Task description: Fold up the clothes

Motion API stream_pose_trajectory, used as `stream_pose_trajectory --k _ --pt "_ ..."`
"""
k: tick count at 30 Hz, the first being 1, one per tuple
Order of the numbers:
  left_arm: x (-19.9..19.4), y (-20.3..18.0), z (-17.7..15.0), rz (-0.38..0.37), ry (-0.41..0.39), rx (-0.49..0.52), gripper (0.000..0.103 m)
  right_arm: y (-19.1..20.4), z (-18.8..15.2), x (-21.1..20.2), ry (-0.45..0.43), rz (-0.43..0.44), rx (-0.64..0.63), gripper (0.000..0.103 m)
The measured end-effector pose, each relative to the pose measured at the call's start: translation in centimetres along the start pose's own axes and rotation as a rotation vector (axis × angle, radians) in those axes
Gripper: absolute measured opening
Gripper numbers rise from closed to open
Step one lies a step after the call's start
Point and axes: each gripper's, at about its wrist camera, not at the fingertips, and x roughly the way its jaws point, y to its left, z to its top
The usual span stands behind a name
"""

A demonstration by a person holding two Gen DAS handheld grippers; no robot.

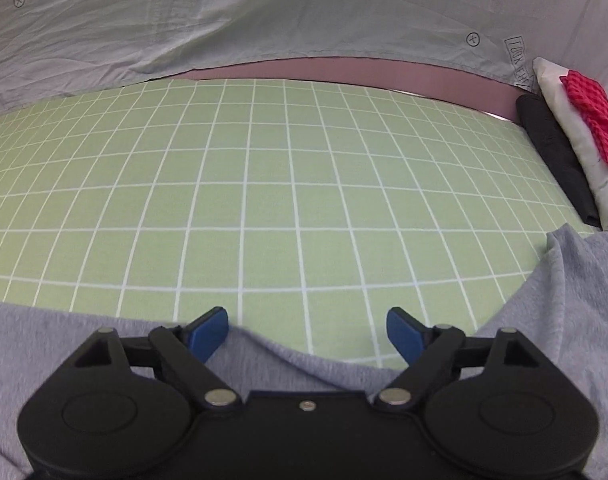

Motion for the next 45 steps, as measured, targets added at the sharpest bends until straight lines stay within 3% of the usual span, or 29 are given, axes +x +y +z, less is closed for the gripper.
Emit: stream_pose_trajectory --k 3,9,12,14,21,24,31,34,35,37,39,41,45 --pt "0.5 -1.0 0.5 0.009 -0.001 0.025 0.065 -0.3 0.4 -0.8 -0.024 -0.009 0.008 0.083" --pt "1.0 -1.2 0.7 0.035 -0.011 0.014 0.075 -0.6 -2.5 -3.5 -0.003 0.065 -0.022 0.083" --pt "1.1 -1.1 0.7 0.040 -0.013 0.011 0.080 -0.9 -4.3 -3.3 0.033 0.017 -0.056 0.083" --pt "1.2 -1.0 0.7 0.041 -0.015 0.008 0.082 -2.1 -4.7 -3.3 0.029 -0.035 -0.006 0.084" --pt "1.4 -0.6 0.6 0.041 -0.018 0.003 0.089 -6.6 -3.5 -1.2 0.039 -0.258 0.085 0.087" --pt "1.4 -0.5 0.5 0.044 -0.021 -0.001 0.091 -8.2 -2.6 0.0 0.042 -0.310 0.111 0.087" --pt "1.5 -0.3 0.5 0.051 -0.017 -0.016 0.096 -10.5 0.1 2.3 0.048 -0.354 0.104 0.081" --pt "1.6 -0.2 0.5 0.056 -0.016 -0.024 0.098 -11.1 -0.5 1.4 0.051 -0.297 0.165 0.081" --pt "1.6 -0.2 0.5 0.058 -0.015 -0.027 0.099 -11.4 -0.9 1.0 0.048 -0.278 0.197 0.077" --pt "1.7 -0.2 0.5 0.060 -0.014 -0.030 0.100 -12.0 -1.7 0.3 0.042 -0.239 0.260 0.057" --pt "1.7 -0.2 0.5 0.060 -0.012 -0.030 0.101 -12.6 -2.6 -0.4 0.036 -0.199 0.323 0.021" --pt "1.8 -0.1 0.5 0.060 -0.011 -0.030 0.101 -13.3 -3.3 -1.6 0.006 -0.172 0.381 0.005" --pt "1.8 -0.1 0.5 0.060 -0.012 -0.030 0.102 -14.6 -4.4 -5.3 -0.077 -0.204 0.484 0.004"
